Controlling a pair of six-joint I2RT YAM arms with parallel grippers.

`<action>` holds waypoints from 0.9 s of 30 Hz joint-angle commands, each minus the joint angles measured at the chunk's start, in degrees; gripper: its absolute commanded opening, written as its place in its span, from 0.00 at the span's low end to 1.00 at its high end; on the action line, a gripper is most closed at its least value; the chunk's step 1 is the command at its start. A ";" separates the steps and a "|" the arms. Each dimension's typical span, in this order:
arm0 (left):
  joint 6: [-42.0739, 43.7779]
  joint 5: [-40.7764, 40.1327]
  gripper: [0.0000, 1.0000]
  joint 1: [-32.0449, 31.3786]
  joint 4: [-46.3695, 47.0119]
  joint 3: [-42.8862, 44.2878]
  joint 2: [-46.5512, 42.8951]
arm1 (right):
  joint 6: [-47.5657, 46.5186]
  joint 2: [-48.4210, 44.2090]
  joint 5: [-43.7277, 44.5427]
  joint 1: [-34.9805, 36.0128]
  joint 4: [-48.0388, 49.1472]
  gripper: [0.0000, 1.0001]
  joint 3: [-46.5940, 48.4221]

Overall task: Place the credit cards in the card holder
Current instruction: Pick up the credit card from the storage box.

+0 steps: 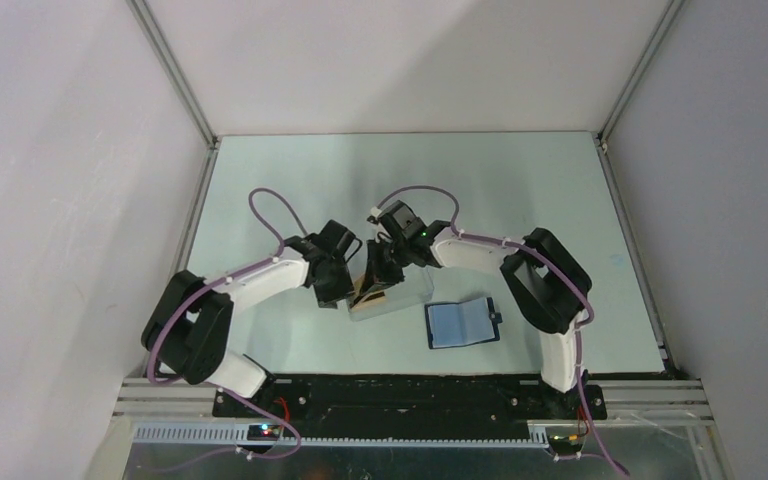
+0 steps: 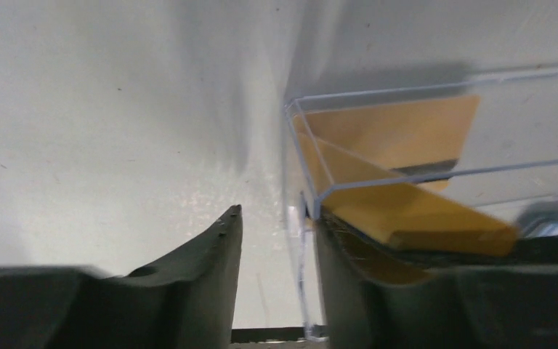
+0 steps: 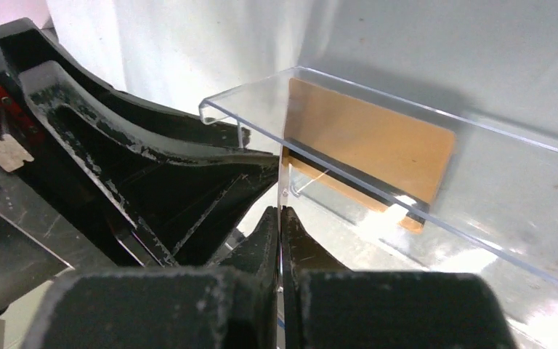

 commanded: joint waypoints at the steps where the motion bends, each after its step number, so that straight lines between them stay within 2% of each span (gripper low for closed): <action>1: 0.33 -0.62 0.59 -0.57 2.03 -0.05 -4.09 | -3.00 -5.61 2.38 -0.24 -1.23 0.00 0.32; 5: 2.55 -2.85 0.80 -0.95 2.01 1.39 -12.15 | -6.63 -11.70 3.91 -1.95 -4.56 0.00 0.32; 9: 5.44 -5.37 0.91 -1.00 2.00 1.74 -22.07 | -9.91 -17.39 2.98 -4.36 -8.47 0.00 0.32; 13: 11.79 -3.91 0.97 -0.96 2.00 2.13 -29.97 | -15.29 -22.86 -2.94 -7.07 -12.46 0.00 0.32; 15: 15.40 -0.32 0.98 -0.95 2.02 2.86 -32.26 | -19.09 -25.43 -6.66 -8.13 -16.08 0.00 0.32; 22: 24.59 22.80 0.99 -0.80 2.00 5.37 -34.07 | -30.85 -29.80 -19.30 -8.37 -32.43 0.00 0.25; 25: 28.02 32.05 0.98 -0.84 2.02 6.49 -33.41 | -32.99 -30.88 -22.36 -6.37 -36.61 0.00 -0.36; 27: 29.31 38.34 0.97 -0.85 2.11 7.27 -32.49 | -33.11 -32.18 -25.22 -5.49 -36.15 0.00 -1.66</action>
